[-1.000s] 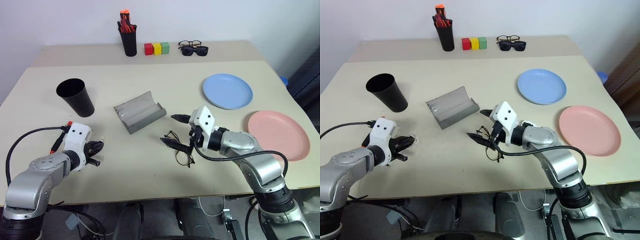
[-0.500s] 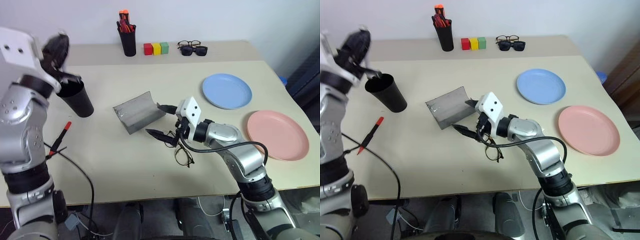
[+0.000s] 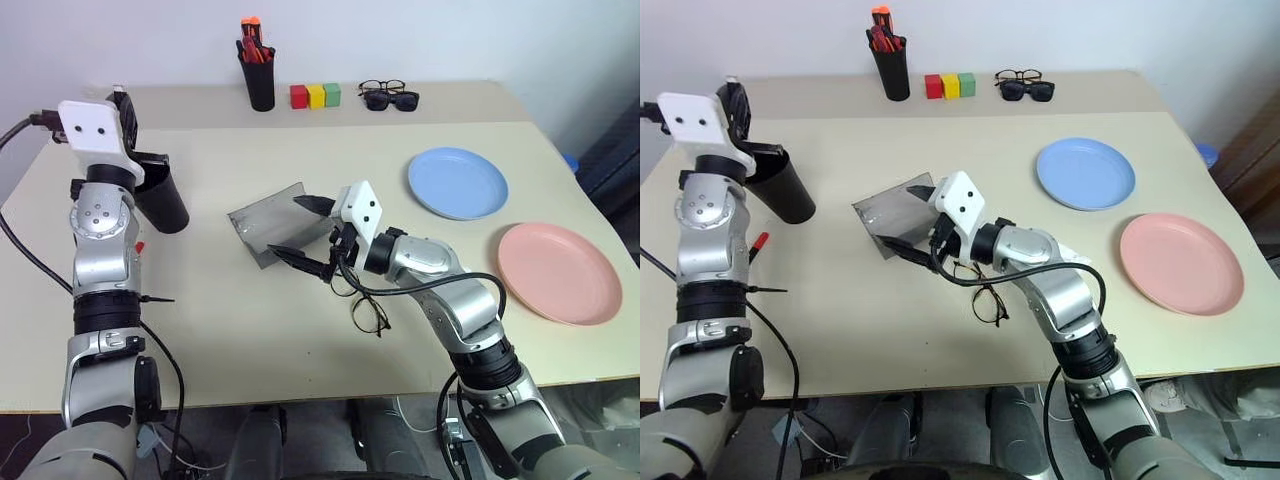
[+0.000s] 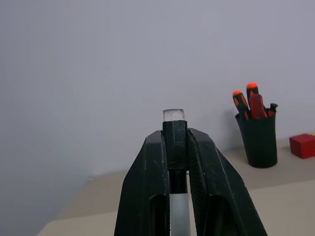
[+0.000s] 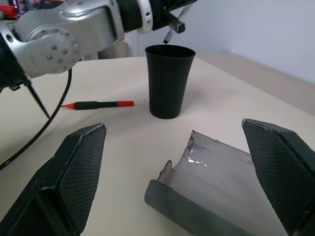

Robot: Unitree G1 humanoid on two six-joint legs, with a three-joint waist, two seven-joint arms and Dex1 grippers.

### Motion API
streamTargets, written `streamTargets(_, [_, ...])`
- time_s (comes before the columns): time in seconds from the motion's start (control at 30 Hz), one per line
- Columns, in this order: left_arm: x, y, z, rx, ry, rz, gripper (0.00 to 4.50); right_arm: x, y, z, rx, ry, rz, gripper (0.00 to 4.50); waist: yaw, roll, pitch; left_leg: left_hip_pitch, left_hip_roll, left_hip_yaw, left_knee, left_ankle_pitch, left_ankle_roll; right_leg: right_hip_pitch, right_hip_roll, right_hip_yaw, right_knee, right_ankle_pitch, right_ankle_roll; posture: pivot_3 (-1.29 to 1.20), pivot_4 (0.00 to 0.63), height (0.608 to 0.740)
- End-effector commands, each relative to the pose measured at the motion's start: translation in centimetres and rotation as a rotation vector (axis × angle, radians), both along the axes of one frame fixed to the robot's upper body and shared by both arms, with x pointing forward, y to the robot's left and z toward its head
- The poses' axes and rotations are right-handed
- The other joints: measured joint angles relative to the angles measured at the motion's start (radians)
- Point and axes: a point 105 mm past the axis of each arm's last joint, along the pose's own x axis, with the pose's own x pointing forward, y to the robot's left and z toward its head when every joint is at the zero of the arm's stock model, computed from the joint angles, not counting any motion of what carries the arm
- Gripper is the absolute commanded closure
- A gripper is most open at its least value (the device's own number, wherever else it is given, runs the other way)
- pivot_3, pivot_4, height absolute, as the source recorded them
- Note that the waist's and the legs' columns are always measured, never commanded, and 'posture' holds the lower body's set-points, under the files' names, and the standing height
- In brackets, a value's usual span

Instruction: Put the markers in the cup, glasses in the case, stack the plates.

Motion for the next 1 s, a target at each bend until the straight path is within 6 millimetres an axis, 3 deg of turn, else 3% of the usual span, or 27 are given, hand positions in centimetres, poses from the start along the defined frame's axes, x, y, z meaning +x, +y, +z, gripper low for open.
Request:
streamTargets(0.03, [-0.1, 0.2, -1.0, -0.002, 0.004, 0.002, 4.02, -0.7, 0.2, 1.4, 0.026, -0.059, 0.012, 0.0, 0.0, 0.0, 0.0, 0.0, 0.0, 0.0, 0.0, 0.0, 0.0, 0.0, 0.0, 0.0, 0.0, 0.0, 0.0, 0.0, 0.15, 0.74])
streamTargets(0.23, [-0.2, 0.7, -1.3, -0.05, -0.01, 0.026, 1.06, -0.6, 0.2, 1.5, 0.023, -0.063, 0.016, 0.0, 0.001, 0.0, 0.0, 0.0, 0.0, 0.0, 0.001, 0.0, 0.0, 0.0, 0.0, 0.0, 0.001, 0.0, 0.0, 0.0, 0.15, 0.74])
streamTargets(0.3, [-0.7, 1.5, -0.7, -0.11, -0.052, 0.046, 1.06, -0.6, 0.3, 1.5, 0.021, -0.062, 0.019, 0.0, 0.001, 0.0, 0.0, 0.0, 0.0, 0.0, 0.001, 0.0, 0.0, 0.0, 0.0, 0.0, 0.001, 0.0, 0.0, 0.0, 0.15, 0.74])
streamTargets(0.4, [-3.1, 4.9, 0.9, -0.223, -0.155, 0.173, 1.06, -0.7, 0.3, 1.5, 0.016, -0.062, 0.025, 0.0, -0.003, 0.0, 0.0, 0.0, 0.0, 0.0, 0.001, 0.0, 0.0, 0.0, 0.0, 0.0, 0.001, 0.0, 0.0, 0.0, 0.15, 0.74])
streamTargets(0.5, [-5.5, 7.2, 1.4, -0.229, -0.179, 0.244, 1.06, -0.7, 0.2, 1.4, 0.014, -0.06, 0.026, 0.0, -0.007, 0.0, 0.0, 0.001, 0.0, -0.001, 0.0, 0.0, 0.0, 0.0, 0.0, 0.0, 0.001, 0.0, 0.0, 0.0, 0.15, 0.74])
streamTargets(0.57, [-7.4, 8.9, 1.0, -0.241, -0.171, 0.292, 1.06, -0.9, 0.1, 1.2, 0.011, -0.057, 0.029, 0.0, -0.007, 0.0, 0.0, 0.001, 0.0, -0.001, 0.0, 0.0, 0.0, 0.0, 0.0, 0.0, 0.002, 0.0, 0.0, 0.0, 0.15, 0.74])
streamTargets(0.67, [-9.5, 11.0, -1.3, -0.268, -0.047, 0.34, 1.06, -1.0, 0.1, 1.0, 0.007, -0.05, 0.036, 0.0, -0.008, 0.0, 0.0, 0.001, 0.0, -0.001, 0.0, 0.0, 0.0, 0.0, 0.0, 0.0, 0.002, 0.0, 0.0, 0.0, 0.15, 0.74])
streamTargets(0.73, [-9.9, 10.8, -3.9, -0.262, 0.122, 0.3, 1.06, -1.1, 0.1, 1.0, 0.005, -0.046, 0.042, 0.0, -0.007, 0.0, 0.0, 0.001, 0.0, -0.001, 0.0, 0.0, 0.0, 0.0, 0.0, 0.0, 0.002, 0.0, 0.0, 0.0, 0.15, 0.74])
streamTargets(0.83, [-10.1, 8.6, -9.0, -0.186, 0.464, 0.173, 1.06, -1.2, 0.3, 0.8, -0.001, -0.044, 0.063, 0.0, -0.002, -0.001, 0.0, 0.001, 0.0, -0.001, 0.001, 0.0, 0.0, 0.0, 0.0, 0.0, 0.002, 0.0, 0.0, 0.0, 0.15, 0.74])
streamTargets(1.0, [-10.2, 5.4, -12.9, -0.122, 0.753, 0.048, 1.06, -1.3, 0.7, 0.9, -0.004, -0.046, 0.085, 0.0, 0.001, -0.002, -0.001, 0.001, 0.0, -0.001, 0.002, 0.0, -0.001, 0.001, 0.0, 0.0, 0.001, -0.003, -0.005, 0.0, 0.15, 0.74])
